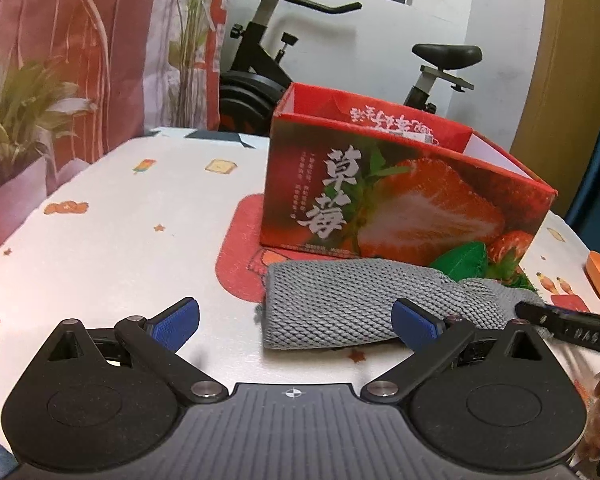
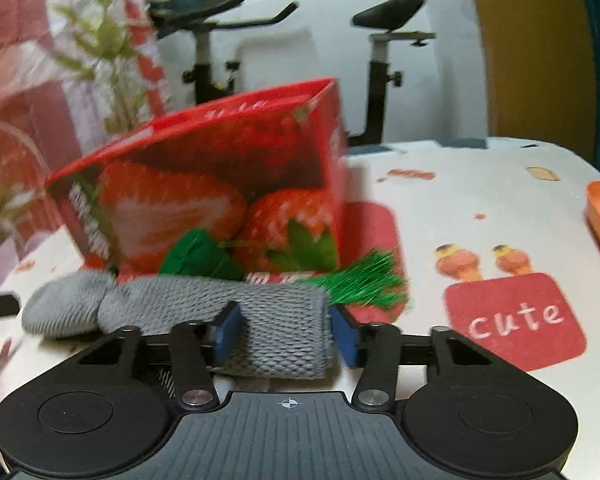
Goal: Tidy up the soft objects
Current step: 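Withdraw both grippers and close them on the grey mesh item, then lift the grey mesh item with both grippers toward the red box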
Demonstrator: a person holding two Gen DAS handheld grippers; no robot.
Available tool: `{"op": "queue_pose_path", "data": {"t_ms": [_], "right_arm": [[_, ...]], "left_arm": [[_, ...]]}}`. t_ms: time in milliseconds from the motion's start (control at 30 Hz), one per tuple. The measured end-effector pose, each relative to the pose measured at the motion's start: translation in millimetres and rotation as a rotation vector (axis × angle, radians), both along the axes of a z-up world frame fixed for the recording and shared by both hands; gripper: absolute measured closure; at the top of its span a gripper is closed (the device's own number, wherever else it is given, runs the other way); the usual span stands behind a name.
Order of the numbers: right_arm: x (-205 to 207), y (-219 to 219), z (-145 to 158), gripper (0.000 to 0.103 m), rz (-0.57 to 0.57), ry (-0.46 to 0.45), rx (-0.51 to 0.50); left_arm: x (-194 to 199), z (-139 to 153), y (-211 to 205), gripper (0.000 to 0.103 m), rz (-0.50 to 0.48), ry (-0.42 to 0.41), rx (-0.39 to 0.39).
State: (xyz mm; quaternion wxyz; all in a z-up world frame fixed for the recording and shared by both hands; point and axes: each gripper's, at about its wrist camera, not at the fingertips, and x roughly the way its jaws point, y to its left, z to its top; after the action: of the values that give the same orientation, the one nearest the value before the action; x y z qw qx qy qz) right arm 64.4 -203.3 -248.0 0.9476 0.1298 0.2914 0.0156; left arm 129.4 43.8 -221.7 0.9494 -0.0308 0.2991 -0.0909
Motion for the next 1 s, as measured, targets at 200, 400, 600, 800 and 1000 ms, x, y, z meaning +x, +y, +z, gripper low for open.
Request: {"op": "queue_pose_path", "data": {"t_ms": [200,400,600,800,1000], "right_arm": [[1.5,3.8,-2.3,0.059,0.019,0.008,-0.014],[3.3,-1.9,-4.1,0.058,0.006,0.023,0.013],[0.0,0.1,-2.3,0.082,0.029,0.009,-0.005],[-0.7,1.4,-1.8,0.086,0.038,0.001,-0.017],[0.0,0.7,-2.7,0.086,0.038,0.003,-0.014]], "left_arm": [[5.1,-6.0,4.8,0.0,0.029,0.038,-0.034],[11.1,-12.0,8.0,0.0,0.038,0.065,-0.043],[13.9,-15.4,7.4,0.0,0.033,0.088,-0.051],[29.8,-14.6,16.0,0.019,0.038,0.126,-0.134],[47.5,-22.6,12.5,0.046,-0.004,0.183,-0.229]]}}
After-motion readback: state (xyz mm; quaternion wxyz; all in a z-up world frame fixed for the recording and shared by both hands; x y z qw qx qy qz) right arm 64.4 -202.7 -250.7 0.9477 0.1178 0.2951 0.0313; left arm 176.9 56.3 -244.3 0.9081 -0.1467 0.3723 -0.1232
